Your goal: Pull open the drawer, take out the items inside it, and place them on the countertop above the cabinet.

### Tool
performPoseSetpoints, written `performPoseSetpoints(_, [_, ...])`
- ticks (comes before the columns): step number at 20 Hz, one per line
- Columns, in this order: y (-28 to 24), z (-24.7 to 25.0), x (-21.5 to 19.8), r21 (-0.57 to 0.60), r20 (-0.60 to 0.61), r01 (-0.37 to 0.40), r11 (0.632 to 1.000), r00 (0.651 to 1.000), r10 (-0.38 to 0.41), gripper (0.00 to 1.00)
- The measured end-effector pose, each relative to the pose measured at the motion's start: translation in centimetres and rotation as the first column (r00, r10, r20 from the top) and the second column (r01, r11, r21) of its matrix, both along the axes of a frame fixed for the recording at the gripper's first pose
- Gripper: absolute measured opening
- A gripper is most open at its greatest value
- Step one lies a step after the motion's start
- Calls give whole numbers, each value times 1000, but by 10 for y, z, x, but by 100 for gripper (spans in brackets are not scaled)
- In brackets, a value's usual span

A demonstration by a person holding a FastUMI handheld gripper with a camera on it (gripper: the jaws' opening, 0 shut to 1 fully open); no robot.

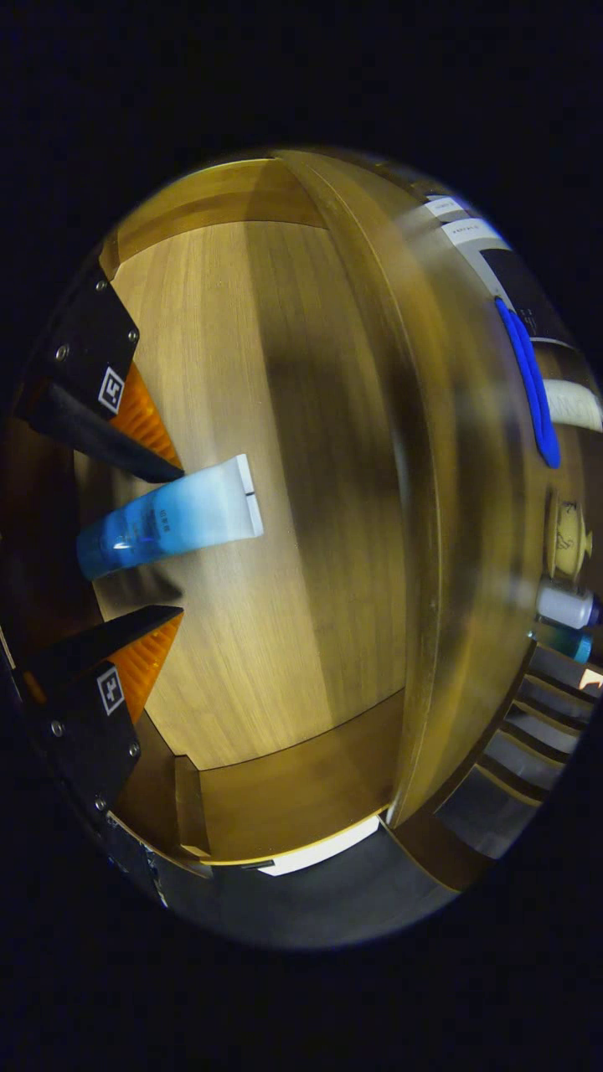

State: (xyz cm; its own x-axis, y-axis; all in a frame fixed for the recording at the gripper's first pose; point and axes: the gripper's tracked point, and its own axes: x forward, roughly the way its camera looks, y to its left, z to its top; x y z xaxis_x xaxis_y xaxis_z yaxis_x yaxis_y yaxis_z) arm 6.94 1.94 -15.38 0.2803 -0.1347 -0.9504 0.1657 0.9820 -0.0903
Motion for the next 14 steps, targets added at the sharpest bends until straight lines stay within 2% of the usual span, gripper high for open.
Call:
performPoseSetpoints(5, [9, -3, 1, 70, -25, -3, 998, 1000, 5, 87])
performPoseSetpoints(7, [16, -7, 2, 101, -35, -16, 995, 999, 19, 76])
performPoseSetpoints(8, [17, -2, 2, 100, -36, -19, 995, 999, 23, 63])
performPoseSetpoints(11, [18, -4, 0, 94, -20, 7, 996, 1000, -5, 53])
performPoseSetpoints(14, [23, -1, 7, 103, 31, -13, 995, 999, 10, 45])
